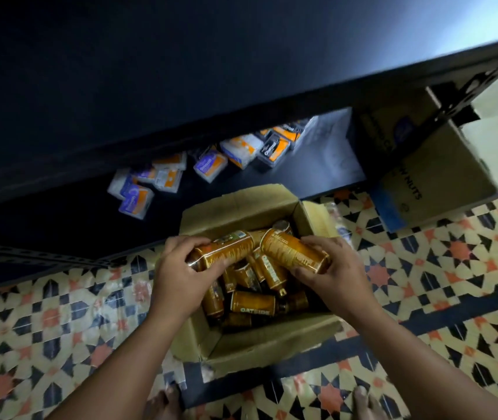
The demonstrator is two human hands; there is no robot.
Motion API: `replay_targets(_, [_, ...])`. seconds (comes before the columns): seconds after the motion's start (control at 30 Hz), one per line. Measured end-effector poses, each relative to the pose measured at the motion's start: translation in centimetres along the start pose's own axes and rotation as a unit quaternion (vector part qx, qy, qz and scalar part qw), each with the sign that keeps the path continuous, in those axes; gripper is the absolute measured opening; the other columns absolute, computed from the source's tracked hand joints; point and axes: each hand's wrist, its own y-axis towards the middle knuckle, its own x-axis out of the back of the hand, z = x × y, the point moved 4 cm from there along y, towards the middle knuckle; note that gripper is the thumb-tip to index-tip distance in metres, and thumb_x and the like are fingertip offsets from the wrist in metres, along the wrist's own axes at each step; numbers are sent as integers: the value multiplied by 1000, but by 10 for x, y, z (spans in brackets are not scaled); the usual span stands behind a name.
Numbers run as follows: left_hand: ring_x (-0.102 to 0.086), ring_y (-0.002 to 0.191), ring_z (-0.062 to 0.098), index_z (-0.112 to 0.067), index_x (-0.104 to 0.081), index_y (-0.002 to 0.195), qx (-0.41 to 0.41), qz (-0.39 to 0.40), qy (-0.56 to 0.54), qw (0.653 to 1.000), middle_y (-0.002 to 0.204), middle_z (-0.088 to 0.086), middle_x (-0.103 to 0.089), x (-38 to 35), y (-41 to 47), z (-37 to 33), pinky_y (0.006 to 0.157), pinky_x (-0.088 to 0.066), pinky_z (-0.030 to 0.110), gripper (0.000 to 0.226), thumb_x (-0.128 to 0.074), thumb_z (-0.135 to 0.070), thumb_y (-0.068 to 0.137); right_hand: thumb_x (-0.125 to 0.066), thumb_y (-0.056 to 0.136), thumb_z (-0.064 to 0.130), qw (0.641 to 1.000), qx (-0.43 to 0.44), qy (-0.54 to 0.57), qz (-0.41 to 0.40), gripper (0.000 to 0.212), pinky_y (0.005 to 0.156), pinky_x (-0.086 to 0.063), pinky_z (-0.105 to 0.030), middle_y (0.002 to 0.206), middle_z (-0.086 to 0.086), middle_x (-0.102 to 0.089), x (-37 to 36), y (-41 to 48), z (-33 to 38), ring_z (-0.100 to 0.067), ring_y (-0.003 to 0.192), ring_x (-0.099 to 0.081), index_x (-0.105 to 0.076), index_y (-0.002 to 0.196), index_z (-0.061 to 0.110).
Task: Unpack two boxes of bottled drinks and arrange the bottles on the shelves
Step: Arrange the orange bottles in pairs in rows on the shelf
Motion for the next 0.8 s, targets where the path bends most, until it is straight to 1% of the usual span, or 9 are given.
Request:
replay_targets(0.17, [-62,89,6,-38,-55,107,-4,-50,-41,998,104,-13,-59,71,-24,-80,64,-49,20,53,-92,-30,70,-86,79,25,998,59,25,-9,48,65,-54,-23,115,19,-51,65,-36,76,-7,99,-58,-58,113,42])
replay_targets(0.27, [-61,94,6,-41,-56,103,-39,-67,-41,996,107,-15,-61,114,-43,-133,71,-53,26,52,-93,-33,67,-89,75,29,992,119,21,-23,49,77,-53,-21,118,23,-49,106,-60,129,0,109,-54,-64,113,46])
replay_targets(0.37, [-60,104,9,-50,-54,115,-50,-74,-63,994,117,-21,-56,159,-68,-189,80,-57,33,61,-91,-35,69,-92,72,30,989,126,72,-37,63,72,-56,-19,111,21,-60,144,-91,184,2,97,-62,-54,118,51])
replay_targets(0.43, [-57,107,6,-52,-50,121,-65,-88,-82,991,117,-28,-51,191,-88,-233,80,-54,27,66,-90,-34,72,-94,70,29,984,139,99,-53,71,72,-53,-13,108,18,-64,168,-114,223,3,92,-64,-47,119,52])
replay_targets(0.53, [-60,102,-1,-44,-50,124,-115,-103,-112,982,110,-31,-56,237,-117,-296,80,-51,20,66,-90,-26,74,-92,71,32,973,187,110,-77,68,77,-50,-15,110,18,-60,204,-149,281,-2,94,-64,-47,119,50])
replay_targets(0.63, [-61,97,-4,-40,-52,125,-153,-124,-115,974,108,-23,-60,282,-145,-353,74,-52,16,64,-89,-27,75,-93,71,28,958,217,158,-104,69,78,-52,-19,106,22,-59,240,-180,335,-4,91,-63,-49,120,47])
replay_targets(0.7, [-60,98,-8,-41,-54,127,-176,-134,-120,968,113,-19,-59,308,-161,-388,70,-51,10,64,-89,-27,76,-94,70,24,943,244,194,-112,75,78,-55,-26,107,13,-63,262,-197,371,-9,90,-66,-46,122,50])
replay_targets(0.77, [-59,104,-8,-44,-54,129,-201,-150,-117,961,118,-21,-60,332,-177,-418,79,-48,7,64,-88,-31,76,-94,71,25,931,276,214,-110,75,81,-59,-39,110,1,-65,281,-212,405,-18,93,-68,-46,123,50])
replay_targets(0.8, [-59,105,-7,-43,-55,130,-211,-155,-119,958,119,-21,-61,343,-184,-431,82,-46,7,64,-88,-32,76,-93,71,28,924,296,216,-106,71,83,-58,-40,109,6,-66,289,-218,422,-17,95,-68,-48,122,49])
